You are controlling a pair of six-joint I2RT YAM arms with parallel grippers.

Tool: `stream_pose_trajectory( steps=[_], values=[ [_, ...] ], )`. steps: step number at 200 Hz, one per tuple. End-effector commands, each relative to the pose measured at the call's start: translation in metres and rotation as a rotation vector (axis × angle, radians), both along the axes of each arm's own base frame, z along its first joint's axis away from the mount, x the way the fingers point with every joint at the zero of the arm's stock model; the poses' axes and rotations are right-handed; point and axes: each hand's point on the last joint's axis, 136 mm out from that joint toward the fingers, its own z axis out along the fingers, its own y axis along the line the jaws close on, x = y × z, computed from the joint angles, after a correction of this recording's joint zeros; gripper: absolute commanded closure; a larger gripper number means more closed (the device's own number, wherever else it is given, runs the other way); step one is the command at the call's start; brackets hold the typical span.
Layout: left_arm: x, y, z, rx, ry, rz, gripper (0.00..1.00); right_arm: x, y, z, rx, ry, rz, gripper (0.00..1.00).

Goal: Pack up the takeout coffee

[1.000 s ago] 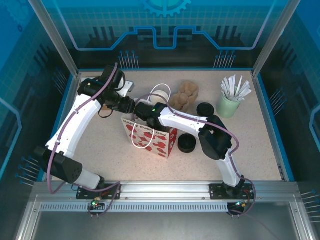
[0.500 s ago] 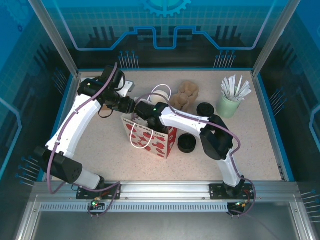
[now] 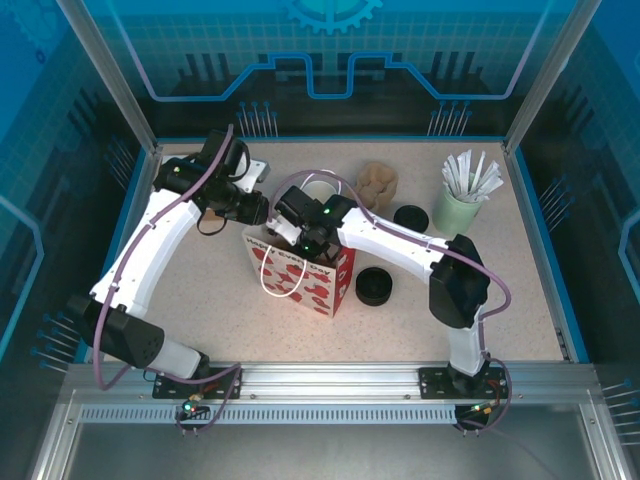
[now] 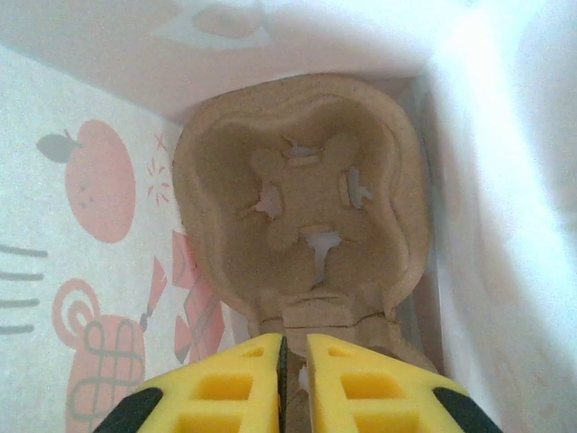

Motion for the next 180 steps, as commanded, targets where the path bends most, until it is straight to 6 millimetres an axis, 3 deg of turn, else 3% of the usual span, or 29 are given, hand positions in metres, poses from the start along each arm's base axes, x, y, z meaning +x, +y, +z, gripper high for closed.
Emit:
stream_pose_trajectory(
  steps=[1,43,136,180],
  values=[
    [-0.009,-0.005,-0.006,-0.021,0.050,-0.013,0.72,0.016,0.021,0.011,0.116,-0.045,-0.020,0.85],
    [-0.009,-0.006,-0.007,-0.022,0.052,-0.014,0.72,0.019,0.024,0.006,0.123,-0.051,-0.017,0.85],
    [-0.008,-0.006,-0.008,-0.023,0.056,-0.011,0.71,0.023,0.019,-0.036,0.036,0.002,-0.022,0.85],
    [-0.007,-0.007,-0.009,-0.028,0.058,-0.009,0.70,0.023,0.018,-0.044,0.015,0.014,-0.027,0.84]
  ],
)
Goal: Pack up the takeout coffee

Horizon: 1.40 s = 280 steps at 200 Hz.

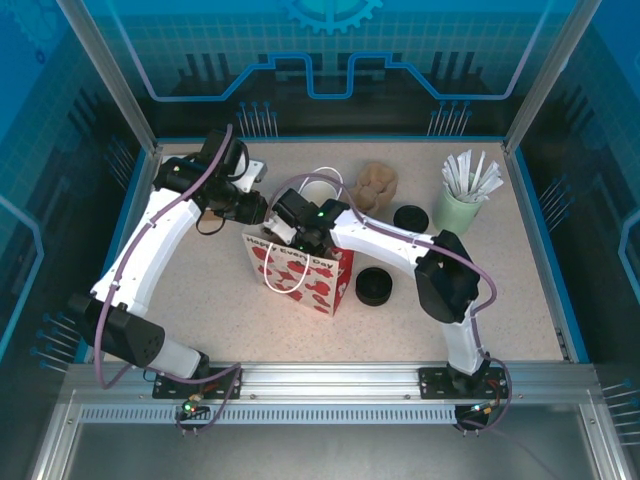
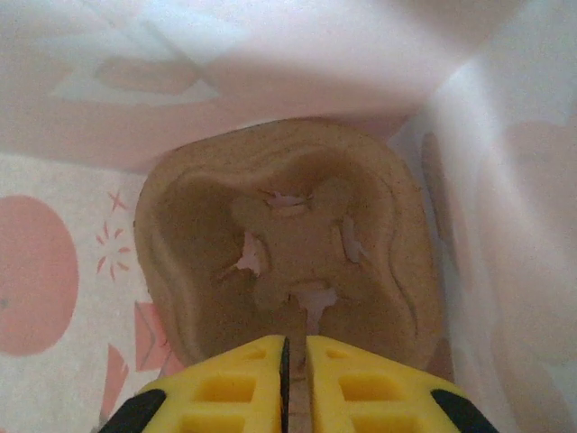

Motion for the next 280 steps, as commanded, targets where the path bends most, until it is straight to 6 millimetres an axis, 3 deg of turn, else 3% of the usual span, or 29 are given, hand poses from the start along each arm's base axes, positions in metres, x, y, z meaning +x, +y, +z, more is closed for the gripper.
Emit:
stream_pose_trajectory(
  steps=[1,37,77,113,152,183,208,237,257,280],
  values=[
    [-0.009,-0.013,-0.006,-0.050,0.052,-0.027,0.70,0.006,0.003,-0.014,-0.010,0.015,-0.009,0.84],
    [-0.010,-0.012,-0.004,-0.050,0.048,-0.027,0.70,0.005,0.005,0.008,0.032,-0.008,-0.006,0.83],
    [-0.011,-0.011,-0.008,-0.043,0.056,-0.025,0.72,0.006,0.005,0.064,0.120,-0.067,-0.017,0.78],
    [-0.011,-0.011,-0.008,-0.045,0.053,-0.026,0.89,0.003,-0.004,0.101,0.157,-0.098,-0.039,0.71],
    [-0.012,-0.011,-0.004,-0.046,0.042,-0.031,0.96,-0.009,-0.012,0.145,0.257,-0.123,-0.054,0.62],
    [-0.014,-0.011,0.010,-0.056,0.000,-0.036,0.99,-0.020,-0.028,0.200,0.382,-0.178,-0.085,0.58],
    [-0.019,-0.011,0.028,-0.050,-0.062,-0.059,1.00,-0.024,-0.056,0.238,0.458,-0.238,-0.152,0.55],
    [-0.030,-0.015,0.045,0.015,-0.141,-0.121,1.00,-0.023,-0.106,0.269,0.486,-0.334,-0.297,0.48],
    [-0.037,-0.017,0.054,0.050,-0.198,-0.160,1.00,-0.020,-0.151,0.272,0.467,-0.392,-0.433,0.43],
    [-0.043,-0.016,0.067,0.089,-0.285,-0.206,1.00,-0.019,-0.212,0.262,0.406,-0.438,-0.612,0.38]
  ],
)
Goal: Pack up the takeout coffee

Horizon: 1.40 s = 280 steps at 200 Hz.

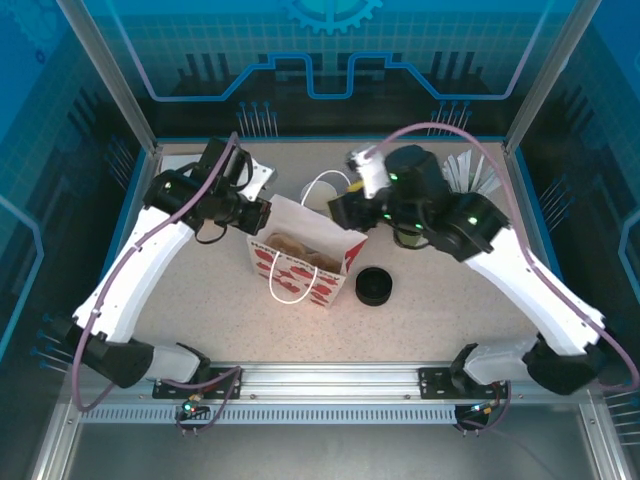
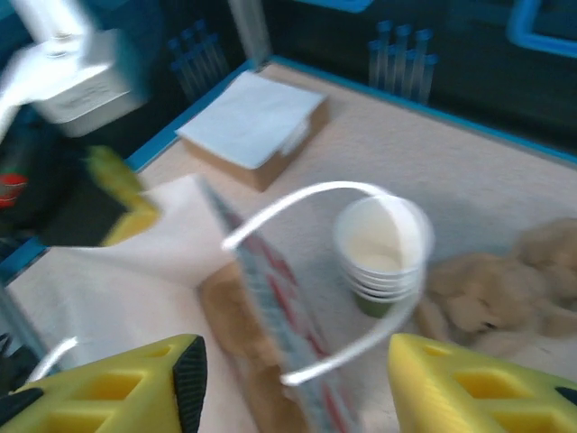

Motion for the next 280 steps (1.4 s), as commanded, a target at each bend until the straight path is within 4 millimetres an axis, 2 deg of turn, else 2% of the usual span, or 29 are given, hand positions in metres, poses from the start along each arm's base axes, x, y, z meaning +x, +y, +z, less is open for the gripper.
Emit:
stream_pose_trajectory(
  steps=[1,23,37,52,65,91,132,170,193,199,203,207,243,280],
  values=[
    [-0.006,0.009,0.024,0.061,-0.128,-0.039,1.00,0.008,-0.061,-0.016,-0.041,0.022,-0.236,0.38],
    [-0.013,0.009,0.039,0.066,-0.219,-0.089,1.00,0.005,-0.117,-0.040,-0.088,0.064,-0.401,0.32],
    [-0.018,0.005,0.047,0.064,-0.273,-0.131,1.00,0.000,-0.144,-0.060,-0.132,0.109,-0.472,0.28],
    [-0.025,0.003,0.055,0.053,-0.328,-0.167,1.00,-0.004,-0.164,-0.076,-0.172,0.144,-0.522,0.22],
    [-0.030,0.002,0.059,0.045,-0.356,-0.190,1.00,-0.008,-0.173,-0.087,-0.182,0.170,-0.546,0.19],
    [-0.033,0.003,0.061,0.059,-0.381,-0.206,1.00,-0.010,-0.177,-0.102,-0.173,0.216,-0.546,0.14],
    [-0.034,0.003,0.057,0.073,-0.372,-0.217,1.00,-0.009,-0.177,-0.111,-0.198,0.248,-0.541,0.12],
    [-0.039,-0.003,0.059,0.034,-0.351,-0.237,1.00,-0.009,-0.173,-0.120,-0.217,0.291,-0.514,0.09],
    [-0.042,-0.009,0.058,0.002,-0.306,-0.249,1.00,-0.009,-0.169,-0.134,-0.244,0.366,-0.503,0.08],
    [-0.042,-0.010,0.056,0.002,-0.286,-0.249,1.00,-0.009,-0.169,-0.137,-0.251,0.386,-0.507,0.07],
    [-0.042,-0.011,0.054,0.006,-0.274,-0.248,1.00,-0.009,-0.169,-0.141,-0.258,0.403,-0.508,0.02],
    [-0.041,-0.011,0.051,0.012,-0.259,-0.248,1.00,-0.009,-0.168,-0.143,-0.261,0.414,-0.508,0.00],
    [-0.036,-0.013,0.026,0.055,-0.132,-0.260,1.00,-0.003,-0.161,-0.161,-0.289,0.493,-0.499,0.00],
    [-0.017,-0.001,0.017,0.027,-0.093,-0.223,1.00,0.005,-0.155,-0.174,-0.308,0.521,-0.484,0.00]
  ],
)
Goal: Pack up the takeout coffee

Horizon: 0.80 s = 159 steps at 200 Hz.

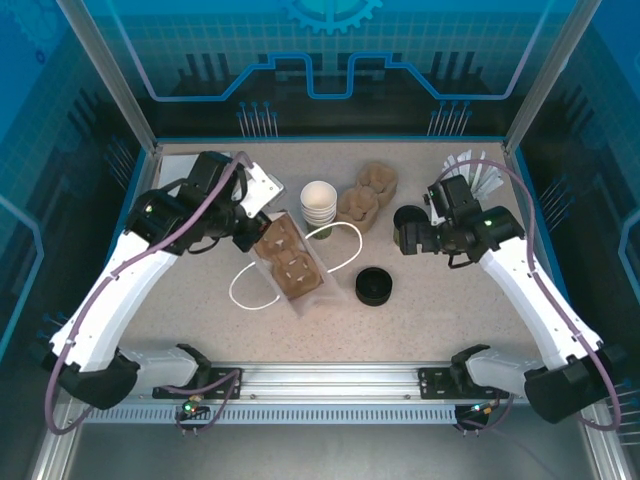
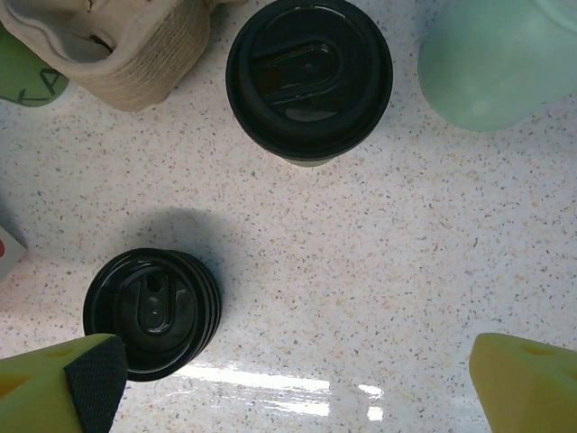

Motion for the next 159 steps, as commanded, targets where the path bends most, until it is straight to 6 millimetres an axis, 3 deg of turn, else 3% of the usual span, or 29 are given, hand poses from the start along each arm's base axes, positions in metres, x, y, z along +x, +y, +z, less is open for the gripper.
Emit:
stream_pose_trajectory(
  steps=[1,43,68,89,128,159],
  values=[
    [0.004,0.008,0.001,-0.034,0.035,0.005,1.00,0.003,0.004,0.001,0.020,0.012,-0.004,0.00],
    [0.034,0.019,-0.002,-0.024,0.011,0.031,0.63,0.012,0.008,-0.006,0.011,0.027,-0.003,0.00],
    [0.052,0.025,0.000,-0.004,-0.007,0.060,0.49,0.019,0.011,-0.013,-0.013,0.054,-0.007,0.00],
    [0.061,0.032,0.014,-0.018,-0.044,0.107,0.37,0.029,0.013,-0.021,-0.028,0.070,-0.007,0.00],
    [0.053,0.045,0.048,-0.147,-0.111,0.263,0.14,0.052,0.019,-0.039,-0.052,0.118,0.002,0.00],
    [0.031,0.058,0.042,-0.227,-0.094,0.393,0.04,0.070,0.015,-0.053,-0.075,0.164,-0.004,0.00]
  ],
)
